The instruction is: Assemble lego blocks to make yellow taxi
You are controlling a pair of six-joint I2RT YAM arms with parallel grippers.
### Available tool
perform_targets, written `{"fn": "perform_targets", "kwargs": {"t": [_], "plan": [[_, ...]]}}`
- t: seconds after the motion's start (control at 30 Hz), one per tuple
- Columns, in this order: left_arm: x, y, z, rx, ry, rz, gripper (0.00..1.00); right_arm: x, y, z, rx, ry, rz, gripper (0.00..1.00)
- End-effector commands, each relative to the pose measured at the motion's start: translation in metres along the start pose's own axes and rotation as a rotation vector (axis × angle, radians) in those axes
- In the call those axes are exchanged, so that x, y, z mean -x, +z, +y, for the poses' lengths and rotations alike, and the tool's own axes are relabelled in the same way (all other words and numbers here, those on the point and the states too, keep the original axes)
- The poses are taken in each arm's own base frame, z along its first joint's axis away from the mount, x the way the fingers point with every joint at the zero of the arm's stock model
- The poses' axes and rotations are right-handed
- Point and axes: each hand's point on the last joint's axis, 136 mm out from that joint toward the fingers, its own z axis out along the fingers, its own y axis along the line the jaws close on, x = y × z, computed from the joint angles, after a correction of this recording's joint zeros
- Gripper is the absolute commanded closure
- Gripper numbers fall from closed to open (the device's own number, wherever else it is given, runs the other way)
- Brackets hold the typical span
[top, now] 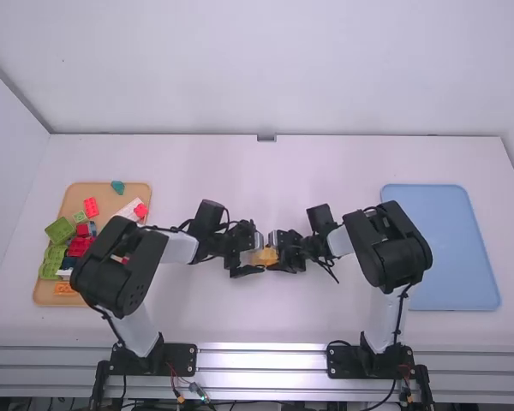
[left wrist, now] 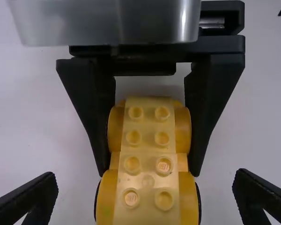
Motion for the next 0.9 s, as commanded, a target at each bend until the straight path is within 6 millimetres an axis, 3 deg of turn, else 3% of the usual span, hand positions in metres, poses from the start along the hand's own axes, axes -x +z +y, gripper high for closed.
{"fn": "perform_targets", "kwargs": {"t": [0.0, 0.17, 0.2, 0.23, 0.3, 0.5, 0.67, 0.87], "plan": [[0.018, -0.013, 0.002, 0.02, 0.028, -0.036, 0.01, 0.001, 0.003, 0.001, 0.014, 0.007, -0.01, 0.5], [0.031, -0.035, 0.006, 0.057, 0.022, -0.04, 0.04, 0.001, 0.003, 0.001, 0.014, 0.006, -0.01, 0.5], [0.034, -0.038, 0.005, 0.059, 0.023, -0.04, 0.2, 0.001, 0.003, 0.001, 0.014, 0.007, -0.01, 0.5], [0.036, -0.038, 0.004, 0.057, 0.026, -0.042, 0.73, 0.001, 0.003, 0.001, 0.014, 0.007, -0.01, 0.5], [0.037, -0.036, 0.002, 0.051, 0.035, -0.045, 0.98, 0.001, 0.003, 0.001, 0.014, 0.007, -0.01, 0.5], [0.036, -0.023, -0.005, -0.021, 0.032, -0.112, 0.98, 0.001, 0.003, 0.001, 0.014, 0.007, -0.011, 0.49], [0.019, -0.017, -0.003, -0.043, -0.017, -0.118, 0.98, 0.001, 0.003, 0.001, 0.015, 0.008, -0.013, 0.49], [0.014, -0.008, -0.007, -0.077, -0.029, -0.127, 0.98, 0.002, 0.003, 0.002, 0.017, 0.008, -0.012, 0.49]]}}
